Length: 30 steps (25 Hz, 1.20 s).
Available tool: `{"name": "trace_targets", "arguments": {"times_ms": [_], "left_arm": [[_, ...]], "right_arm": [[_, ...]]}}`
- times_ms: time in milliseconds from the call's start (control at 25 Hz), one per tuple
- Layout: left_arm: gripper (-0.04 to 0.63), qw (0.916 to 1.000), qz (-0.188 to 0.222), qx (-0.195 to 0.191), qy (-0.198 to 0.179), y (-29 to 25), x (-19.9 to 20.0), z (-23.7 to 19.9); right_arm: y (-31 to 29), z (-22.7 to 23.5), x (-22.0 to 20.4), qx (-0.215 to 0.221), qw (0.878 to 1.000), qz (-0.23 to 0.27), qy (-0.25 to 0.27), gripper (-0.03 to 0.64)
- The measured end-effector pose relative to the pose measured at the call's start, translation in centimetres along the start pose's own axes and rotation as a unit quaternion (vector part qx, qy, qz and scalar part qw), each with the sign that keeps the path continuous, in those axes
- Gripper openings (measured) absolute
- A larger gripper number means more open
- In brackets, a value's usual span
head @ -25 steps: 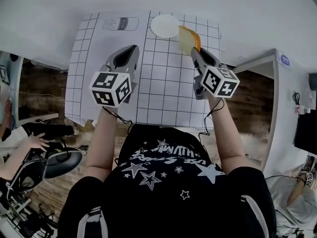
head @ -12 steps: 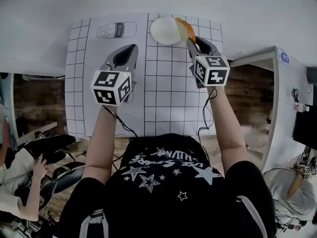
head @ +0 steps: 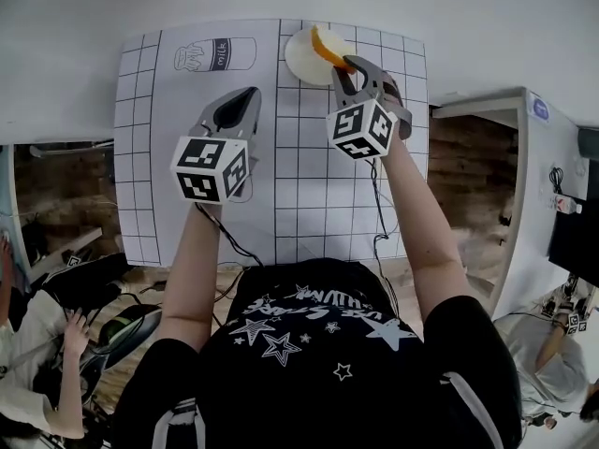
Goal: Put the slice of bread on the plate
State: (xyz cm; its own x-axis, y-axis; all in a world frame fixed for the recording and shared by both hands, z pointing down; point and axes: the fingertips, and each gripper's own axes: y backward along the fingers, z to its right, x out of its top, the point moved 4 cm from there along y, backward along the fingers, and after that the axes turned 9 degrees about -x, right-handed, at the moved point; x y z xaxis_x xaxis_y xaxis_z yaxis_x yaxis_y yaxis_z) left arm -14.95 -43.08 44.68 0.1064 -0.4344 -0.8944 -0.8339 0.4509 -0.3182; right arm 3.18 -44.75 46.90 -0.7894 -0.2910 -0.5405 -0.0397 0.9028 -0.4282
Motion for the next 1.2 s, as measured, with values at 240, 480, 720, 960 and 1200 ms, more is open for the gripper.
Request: {"name": "trace_targets", "arguments": {"times_ms": [240, 480, 720, 960, 1200], "left_arm": [[0.009, 0.9999, -0.004, 0.000, 0.012, 0.0, -0.7, -0.7], [0.009, 0.9998, -0.009, 0.000, 0.020, 0.0, -1.3, -0.7], [0.009, 0.9997, -0.012, -0.003, 0.023, 0.3, -1.7, -0.2], [0.009, 0.9997, -0.008, -0.003, 0.024, 0.7, -1.6, 0.2], [0.009, 0.9997, -0.003, 0.008, 0.021, 1.6, -1.5, 0.5]], "right_arm": [[-1.4, -3.2, 0.0, 0.017, 0.993, 0.006, 0.113, 0.092], [-1.8, -5.1, -0.8, 0.060, 0.991, -0.001, 0.116, 0.095], [-1.9, -5.7, -1.3, 0.089, 0.992, -0.001, 0.088, 0.106], [-2.2, -6.7, -1.6, 0.128, 0.990, -0.024, 0.057, 0.124], [-1.9, -7.5, -2.0, 0.158, 0.987, -0.033, 0.009, 0.150]]}}
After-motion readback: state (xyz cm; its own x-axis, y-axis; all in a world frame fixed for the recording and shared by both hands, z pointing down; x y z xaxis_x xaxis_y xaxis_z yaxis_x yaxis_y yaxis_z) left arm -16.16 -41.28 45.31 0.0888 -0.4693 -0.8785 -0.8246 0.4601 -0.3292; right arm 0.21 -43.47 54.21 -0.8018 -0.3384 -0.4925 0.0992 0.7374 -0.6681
